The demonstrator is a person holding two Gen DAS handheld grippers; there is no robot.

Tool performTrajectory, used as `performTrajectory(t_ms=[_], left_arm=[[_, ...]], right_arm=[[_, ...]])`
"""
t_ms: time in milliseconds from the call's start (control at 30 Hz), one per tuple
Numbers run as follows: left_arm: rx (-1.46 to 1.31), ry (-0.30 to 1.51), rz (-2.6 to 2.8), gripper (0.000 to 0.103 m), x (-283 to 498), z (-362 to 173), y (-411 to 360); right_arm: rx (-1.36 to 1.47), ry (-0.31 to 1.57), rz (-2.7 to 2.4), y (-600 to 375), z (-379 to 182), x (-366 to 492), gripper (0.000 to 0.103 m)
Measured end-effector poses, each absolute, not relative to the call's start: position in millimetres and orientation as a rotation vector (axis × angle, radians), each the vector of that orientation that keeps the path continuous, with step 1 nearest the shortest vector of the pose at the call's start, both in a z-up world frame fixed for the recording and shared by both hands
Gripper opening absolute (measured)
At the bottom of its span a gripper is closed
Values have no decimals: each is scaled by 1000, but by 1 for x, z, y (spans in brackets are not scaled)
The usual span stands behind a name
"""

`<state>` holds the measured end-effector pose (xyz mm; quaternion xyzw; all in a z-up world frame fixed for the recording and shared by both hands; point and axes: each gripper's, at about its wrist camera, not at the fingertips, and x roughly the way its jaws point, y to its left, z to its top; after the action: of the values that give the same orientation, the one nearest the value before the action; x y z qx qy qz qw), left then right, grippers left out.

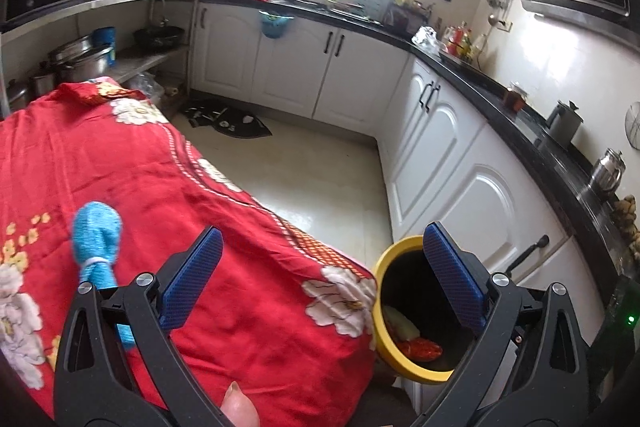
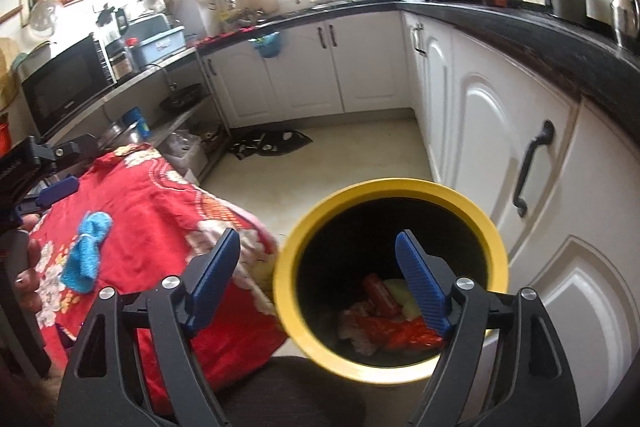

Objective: Collect trash
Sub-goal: 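Move both open tools back over the blue towel and purple wrapper, then grasp the blue knitted towel with the left tool while the right tool grasps the purple wrapper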

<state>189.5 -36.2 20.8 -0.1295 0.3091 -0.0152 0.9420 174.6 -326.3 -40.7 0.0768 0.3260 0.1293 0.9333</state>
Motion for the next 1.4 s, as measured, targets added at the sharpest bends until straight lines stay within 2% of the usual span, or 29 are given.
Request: performTrajectory(t_ms=[733,1267,1400], left_arm=[[-312,609,139,92,155,22,62],[-355,666,216,92,144,-7,113],[-359,689,217,92,143,-17,119]], right_arm=[[84,700,531,-229,-28,143,78],[-44,815,752,-135,-52,111,78],[-68,871,783,-112,-63,110,75]])
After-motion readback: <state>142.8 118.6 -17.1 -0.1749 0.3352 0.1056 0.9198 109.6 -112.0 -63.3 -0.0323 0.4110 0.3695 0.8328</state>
